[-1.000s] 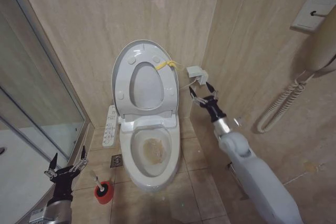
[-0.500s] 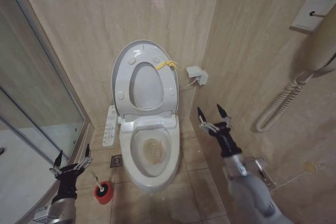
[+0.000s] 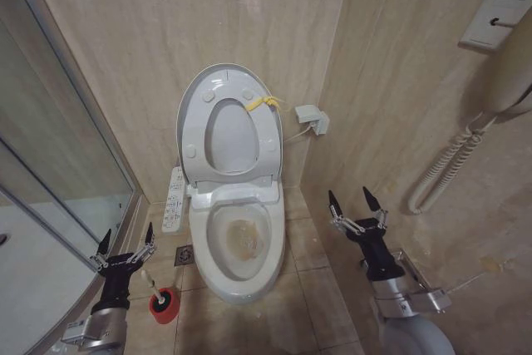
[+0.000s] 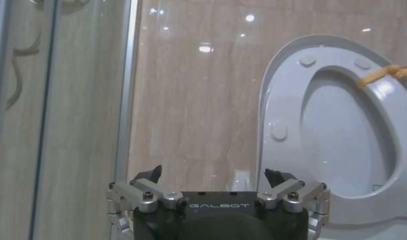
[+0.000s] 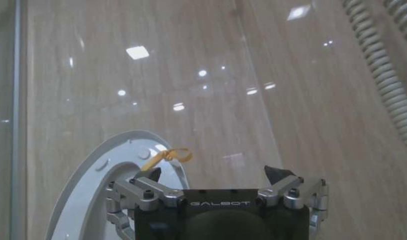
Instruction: Open the toilet lid, clean the toilet bowl with a toilet brush, close the toilet lid, and flush.
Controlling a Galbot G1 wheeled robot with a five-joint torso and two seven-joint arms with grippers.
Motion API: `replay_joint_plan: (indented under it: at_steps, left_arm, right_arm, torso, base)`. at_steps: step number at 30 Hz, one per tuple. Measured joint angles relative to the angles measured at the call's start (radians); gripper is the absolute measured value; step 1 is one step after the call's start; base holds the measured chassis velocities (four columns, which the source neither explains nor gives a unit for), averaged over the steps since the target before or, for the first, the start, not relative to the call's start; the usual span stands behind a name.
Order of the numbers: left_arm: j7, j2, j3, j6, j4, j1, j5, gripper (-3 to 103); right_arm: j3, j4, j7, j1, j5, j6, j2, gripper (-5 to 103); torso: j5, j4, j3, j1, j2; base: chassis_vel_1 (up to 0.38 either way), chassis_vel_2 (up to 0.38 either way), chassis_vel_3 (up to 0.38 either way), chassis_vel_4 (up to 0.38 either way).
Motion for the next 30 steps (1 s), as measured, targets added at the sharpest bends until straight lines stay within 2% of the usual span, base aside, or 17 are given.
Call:
replay_joint_plan:
  at_steps: [5,7,9,13,18,22,23,24,27,29,30]
  left_arm:
    - [0.021,-0.007,-0.008,-0.022,-0.023,0.031,0.008,100]
    - [0.027,-0.015,-0.012,-0.036,-0.051,0.051,0.026,100]
    - [0.032,-0.035,-0.025,-0.057,-0.110,0.092,0.080,100]
    - [0.015,-0.041,-0.037,-0.043,-0.125,0.120,0.120,100]
    - [-0.020,-0.037,-0.040,-0.022,-0.042,0.113,0.179,100]
    - [-0.026,-0.045,-0.041,-0.056,0.065,0.104,0.199,100]
    - [-0.011,-0.044,-0.039,-0.086,0.108,0.093,0.191,100]
    - [-0.011,-0.044,-0.039,-0.086,0.108,0.093,0.191,100]
    - [0.065,-0.038,-0.046,-0.166,0.227,0.045,0.160,100]
    - [0.103,-0.028,-0.048,-0.181,0.290,0.010,0.118,100]
    - [0.103,-0.028,-0.048,-0.181,0.290,0.010,0.118,100]
  right_arm:
    - [-0.001,0.017,-0.002,-0.022,-0.019,0.004,0.017,100]
    - [-0.001,0.013,-0.002,-0.033,-0.052,0.011,0.012,100]
    - [0.007,-0.022,0.005,-0.035,-0.111,0.043,-0.001,100]
    - [-0.002,-0.045,0.043,-0.021,-0.125,0.051,0.003,100]
    - [-0.019,-0.062,0.052,-0.006,-0.125,0.054,0.030,100]
    - [-0.065,-0.088,0.059,-0.005,-0.176,0.086,0.046,100]
    - [-0.076,-0.105,0.057,0.001,-0.194,0.101,0.053,100]
    - [-0.076,-0.105,0.057,0.001,-0.194,0.101,0.053,100]
    - [-0.101,-0.132,0.058,0.014,-0.205,0.112,0.063,100]
    - [-0.113,-0.143,0.061,0.020,-0.206,0.113,0.066,100]
    - [-0.113,-0.143,0.061,0.020,-0.206,0.113,0.066,100]
  torso:
    - [-0.0001,0.0001,0.000,0.000,0.000]
    - [-0.0001,0.0000,0.000,0.000,0.000]
    - [0.0004,0.0000,0.000,0.000,0.000]
    - [0.0004,0.0003,0.000,0.000,0.000]
    - [-0.0001,-0.0001,0.000,0.000,0.000]
    - [-0.0002,0.0001,0.000,0.000,0.000]
    - [0.0001,0.0003,0.000,0.000,0.000]
    - [0.0001,0.0003,0.000,0.000,0.000]
    - [-0.0002,-0.0001,0.000,0.000,0.000]
    - [0.0001,0.0002,0.000,0.000,0.000]
    - [0.0001,0.0002,0.000,0.000,0.000]
  base:
    - [0.000,0.000,0.000,0.000]
    - [0.000,0.000,0.000,0.000]
    - [0.000,0.000,0.000,0.000]
    - [0.000,0.000,0.000,0.000]
    - [0.000,0.000,0.000,0.000]
    - [0.000,0.000,0.000,0.000]
    - [0.000,0.000,0.000,0.000]
    - [0.000,0.000,0.000,0.000]
    - [0.000,0.000,0.000,0.000]
    - [0.000,0.000,0.000,0.000]
    - [0.000,0.000,0.000,0.000]
